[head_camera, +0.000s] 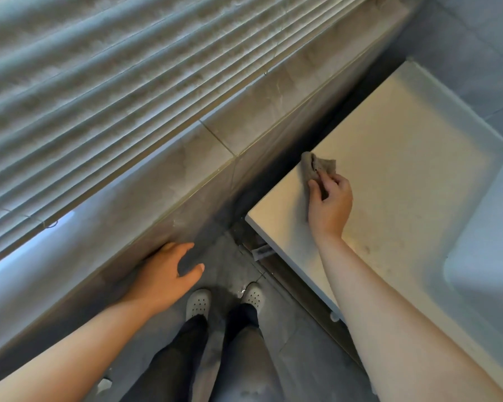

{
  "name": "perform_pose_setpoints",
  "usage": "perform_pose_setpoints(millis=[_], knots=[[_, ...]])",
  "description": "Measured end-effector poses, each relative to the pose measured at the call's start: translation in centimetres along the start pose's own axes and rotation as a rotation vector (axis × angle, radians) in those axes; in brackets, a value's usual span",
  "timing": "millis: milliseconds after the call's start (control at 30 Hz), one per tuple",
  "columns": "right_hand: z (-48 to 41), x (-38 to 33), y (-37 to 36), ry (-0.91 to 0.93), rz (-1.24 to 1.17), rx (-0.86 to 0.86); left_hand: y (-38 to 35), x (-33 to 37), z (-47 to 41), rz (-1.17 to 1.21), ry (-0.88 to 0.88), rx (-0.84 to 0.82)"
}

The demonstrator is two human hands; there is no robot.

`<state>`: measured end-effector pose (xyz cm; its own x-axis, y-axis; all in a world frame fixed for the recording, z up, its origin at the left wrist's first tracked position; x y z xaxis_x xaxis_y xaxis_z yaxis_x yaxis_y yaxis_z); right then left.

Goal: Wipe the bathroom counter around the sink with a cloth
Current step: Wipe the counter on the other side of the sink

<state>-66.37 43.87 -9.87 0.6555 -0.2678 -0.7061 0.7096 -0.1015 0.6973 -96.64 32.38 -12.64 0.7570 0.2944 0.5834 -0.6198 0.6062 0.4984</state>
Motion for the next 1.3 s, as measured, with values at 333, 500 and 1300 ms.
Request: perform_pose_setpoints(millis=[333, 500, 1300], knots=[[5.9, -3.7, -5.7, 0.231, 0.11, -0.183, 0.3, 0.1, 0.6, 0.019, 0.021, -0.029], [8.6, -4.3, -6.3, 0.314, 0.094, -0.335, 0.7, 0.6, 1.1, -0.002, 0.039, -0.071], [10.5, 13.4, 12.1, -0.375, -0.045, 0.471, -3.1, 13.9, -0.3, -0.274, -0.274, -0.135]])
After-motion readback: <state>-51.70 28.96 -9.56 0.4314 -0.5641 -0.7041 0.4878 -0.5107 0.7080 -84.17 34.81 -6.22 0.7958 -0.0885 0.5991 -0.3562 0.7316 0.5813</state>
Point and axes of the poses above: each hand's wrist, its own z-axis away from the middle knuckle, its own y-axis out of the back of the hand, x = y × z, the point moved 5 cm from there along -z, towards the middle knuckle, and after that the axes turned 15 degrees about -x, right-handed, at the moved point
